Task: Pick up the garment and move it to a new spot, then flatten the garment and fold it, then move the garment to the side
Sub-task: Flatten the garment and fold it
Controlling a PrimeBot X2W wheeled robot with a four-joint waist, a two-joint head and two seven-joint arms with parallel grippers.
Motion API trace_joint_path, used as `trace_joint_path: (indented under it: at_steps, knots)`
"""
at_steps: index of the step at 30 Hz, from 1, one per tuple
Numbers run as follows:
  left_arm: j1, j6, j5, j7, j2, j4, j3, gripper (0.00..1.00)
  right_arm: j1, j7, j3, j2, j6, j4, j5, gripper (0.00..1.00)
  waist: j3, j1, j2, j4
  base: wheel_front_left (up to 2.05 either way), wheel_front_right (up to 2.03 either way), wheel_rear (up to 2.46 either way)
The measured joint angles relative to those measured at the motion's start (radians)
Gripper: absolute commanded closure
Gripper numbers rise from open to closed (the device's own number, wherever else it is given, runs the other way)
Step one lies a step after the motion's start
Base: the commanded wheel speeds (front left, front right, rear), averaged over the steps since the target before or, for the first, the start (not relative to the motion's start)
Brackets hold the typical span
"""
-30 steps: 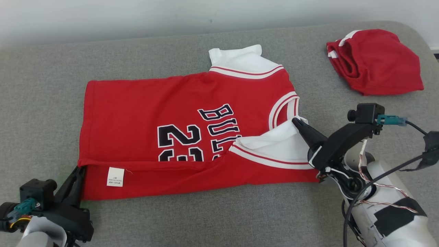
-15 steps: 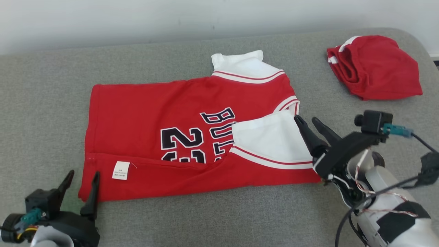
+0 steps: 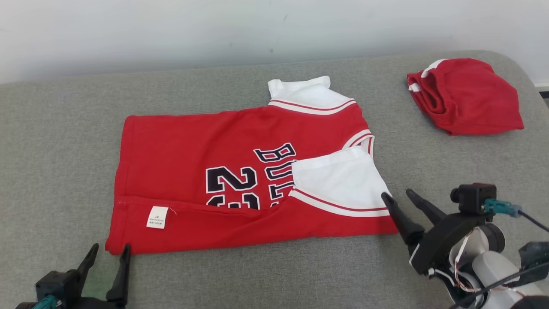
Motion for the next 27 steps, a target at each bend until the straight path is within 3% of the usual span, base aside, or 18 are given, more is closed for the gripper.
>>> trace_joint_path:
  at_steps: [12,22,23,25,26,27]
  knots:
    - [-0.015,-0.026,0.008,0.000,-0.007,0.044,0.033,0.00,0.096,0.083,-0.023,-0.002,0.000,-0.084,-0.075,0.00,0.030,0.0001,0.0001,-0.031,0.00,0.00,0.00]
    - [-0.059,-0.059,0.010,-0.004,-0.035,0.135,0.045,0.00,0.086,0.100,-0.016,0.026,0.000,-0.047,-0.131,0.00,0.056,0.0000,0.0001,-0.039,0.00,0.00,0.00]
    - [-0.066,-0.062,0.009,-0.004,-0.037,0.148,0.046,0.08,0.081,0.100,-0.010,0.028,0.000,-0.038,-0.139,0.16,0.058,0.0001,0.0000,-0.038,0.00,0.00,0.00]
    - [-0.080,-0.070,0.009,-0.005,-0.041,0.167,0.049,0.68,0.067,0.098,-0.002,0.039,0.000,-0.023,-0.143,0.92,0.058,0.0000,0.0001,-0.037,0.00,0.00,0.00]
    - [-0.084,-0.071,0.010,-0.006,-0.043,0.175,0.050,0.89,0.060,0.098,0.006,0.042,0.000,-0.015,-0.145,1.00,0.058,0.0000,0.0000,-0.036,0.00,0.00,0.00]
    - [-0.089,-0.071,0.014,-0.006,-0.044,0.180,0.052,1.00,0.054,0.097,0.012,0.044,0.000,-0.006,-0.146,1.00,0.058,0.0000,0.0000,-0.036,0.00,0.00,0.00]
